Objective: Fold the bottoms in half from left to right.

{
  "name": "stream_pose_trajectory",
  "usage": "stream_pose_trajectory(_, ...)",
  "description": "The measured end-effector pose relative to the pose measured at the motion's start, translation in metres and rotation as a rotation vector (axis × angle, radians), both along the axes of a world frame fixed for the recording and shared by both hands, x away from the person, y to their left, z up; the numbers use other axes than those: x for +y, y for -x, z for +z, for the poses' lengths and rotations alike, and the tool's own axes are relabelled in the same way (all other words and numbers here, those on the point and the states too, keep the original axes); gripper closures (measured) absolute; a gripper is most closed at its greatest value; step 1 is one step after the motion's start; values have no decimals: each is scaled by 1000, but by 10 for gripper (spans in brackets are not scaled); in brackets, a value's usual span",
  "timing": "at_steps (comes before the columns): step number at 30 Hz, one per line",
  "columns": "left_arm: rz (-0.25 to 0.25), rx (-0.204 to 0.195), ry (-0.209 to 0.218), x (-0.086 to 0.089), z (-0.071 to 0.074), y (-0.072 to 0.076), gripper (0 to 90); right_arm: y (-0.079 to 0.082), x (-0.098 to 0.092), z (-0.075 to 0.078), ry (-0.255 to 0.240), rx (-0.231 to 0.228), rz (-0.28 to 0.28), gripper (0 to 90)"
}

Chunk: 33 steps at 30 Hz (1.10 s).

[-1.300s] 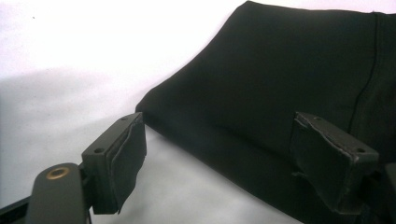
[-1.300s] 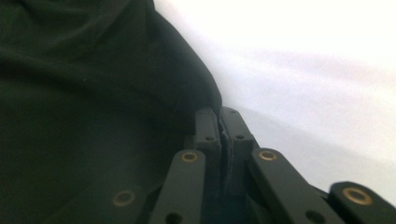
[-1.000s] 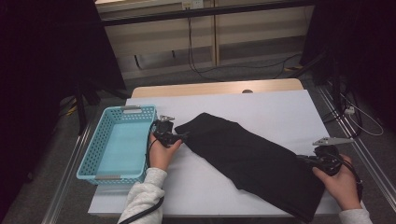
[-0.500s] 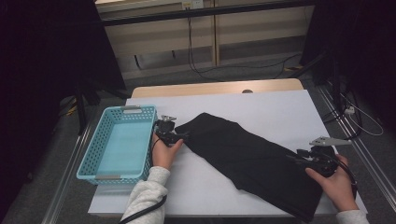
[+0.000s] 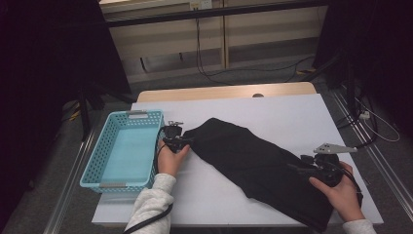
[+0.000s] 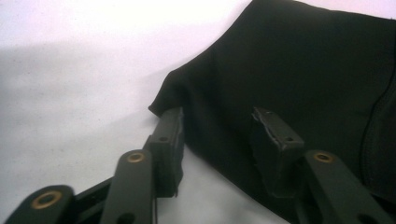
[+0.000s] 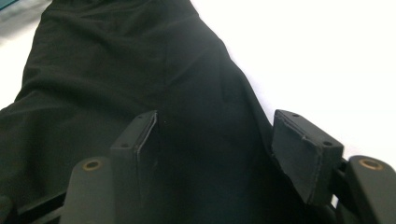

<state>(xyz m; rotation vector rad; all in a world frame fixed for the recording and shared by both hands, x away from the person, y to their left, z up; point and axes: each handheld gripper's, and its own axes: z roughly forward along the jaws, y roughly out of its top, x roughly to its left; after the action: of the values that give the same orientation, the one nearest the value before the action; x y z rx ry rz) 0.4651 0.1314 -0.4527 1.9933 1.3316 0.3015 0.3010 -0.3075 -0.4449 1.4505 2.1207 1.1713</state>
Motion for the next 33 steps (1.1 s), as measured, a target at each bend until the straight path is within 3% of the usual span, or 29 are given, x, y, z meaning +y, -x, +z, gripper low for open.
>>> stream_pose_trajectory(4,-18,3,0,-5,0,0,598,-1,0,-1,5,0,-2,330)
stream_pose_trajectory(11,-46,29,33,-10,-1,-1,777,-1,-1,-3,-7,1,-2,256)
stream_pose_trajectory(12,-49,32,29,-12,0,-1,799,-1,-1,-4,-1,3,-1,241)
stream_pose_trajectory(13,-60,25,-1,-15,1,0,811,0,-1,-4,3,7,-1,233)
stream_pose_trajectory(23,-50,54,32,-15,7,-2,825,1,0,-3,0,-6,11,219)
stream_pose_trajectory(27,-31,32,60,-12,17,-4,827,1,1,-3,-3,-8,16,206)
stream_pose_trajectory(33,-10,-4,48,-5,38,-7,827,1,2,-2,-2,-10,23,187)
